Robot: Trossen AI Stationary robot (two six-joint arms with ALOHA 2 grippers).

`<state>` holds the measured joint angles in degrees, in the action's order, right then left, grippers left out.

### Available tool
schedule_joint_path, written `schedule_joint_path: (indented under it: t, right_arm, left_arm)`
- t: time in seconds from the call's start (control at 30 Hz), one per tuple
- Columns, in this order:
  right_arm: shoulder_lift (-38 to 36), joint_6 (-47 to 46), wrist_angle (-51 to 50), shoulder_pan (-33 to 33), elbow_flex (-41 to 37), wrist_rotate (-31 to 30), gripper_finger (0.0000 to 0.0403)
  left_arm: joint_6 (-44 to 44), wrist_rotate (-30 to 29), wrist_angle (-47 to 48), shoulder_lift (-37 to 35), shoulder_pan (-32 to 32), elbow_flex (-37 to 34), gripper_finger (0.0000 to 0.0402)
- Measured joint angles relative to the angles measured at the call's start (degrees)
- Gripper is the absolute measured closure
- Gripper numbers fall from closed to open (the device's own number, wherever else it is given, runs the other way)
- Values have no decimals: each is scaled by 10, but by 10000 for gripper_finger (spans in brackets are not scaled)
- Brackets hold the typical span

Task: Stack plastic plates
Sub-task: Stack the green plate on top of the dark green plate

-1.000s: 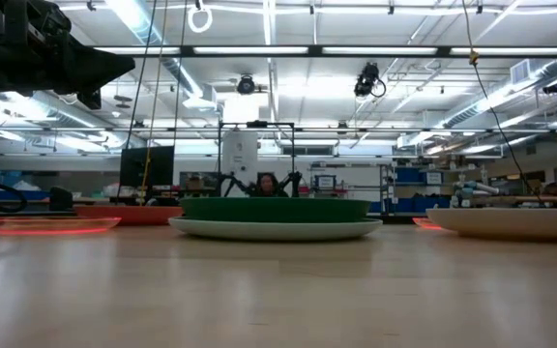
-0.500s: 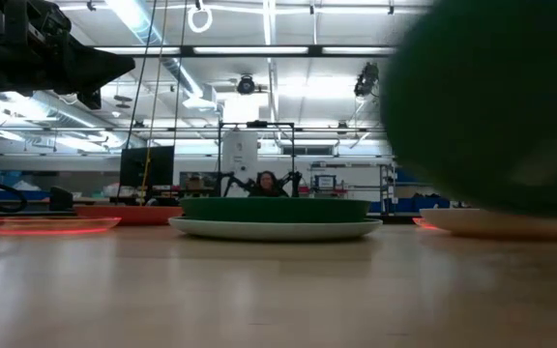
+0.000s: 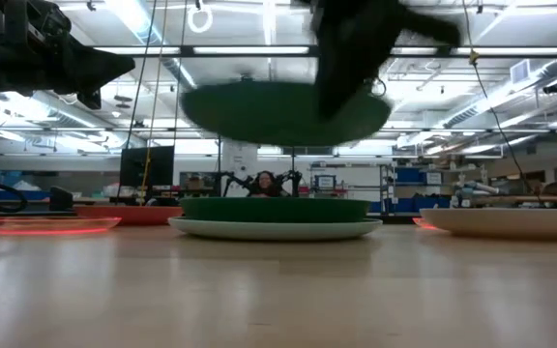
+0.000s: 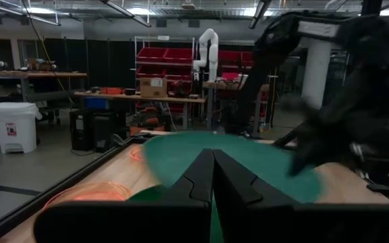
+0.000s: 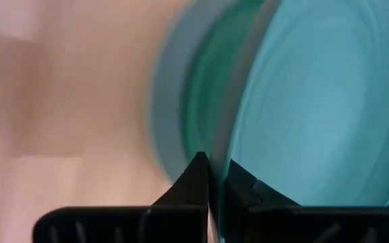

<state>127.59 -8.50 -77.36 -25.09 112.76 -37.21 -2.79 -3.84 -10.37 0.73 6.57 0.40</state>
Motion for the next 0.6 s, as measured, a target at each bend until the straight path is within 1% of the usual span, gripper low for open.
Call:
schedule_joint_path:
  t: [0.1, 0.17, 0.33, 0.5, 0.6]
  right_arm:
    - [1, 29, 27, 50, -49, 26, 387]
    - [1, 62, 83, 75, -72, 44, 387]
    - [-1, 116, 167, 105, -87, 83, 387]
    - [-2, 130, 189, 116, -87, 100, 387]
    - [-3, 123, 176, 122, -88, 106, 387]
  left_arm:
    - [0, 0, -1, 0, 0, 0, 386]
    - [0, 0, -3, 0, 0, 0, 386]
    - [0, 0, -1, 0, 0, 0, 386]
    - [0, 0, -2, 0, 0, 0, 386]
    - [0, 0, -2, 0, 0, 0, 386]
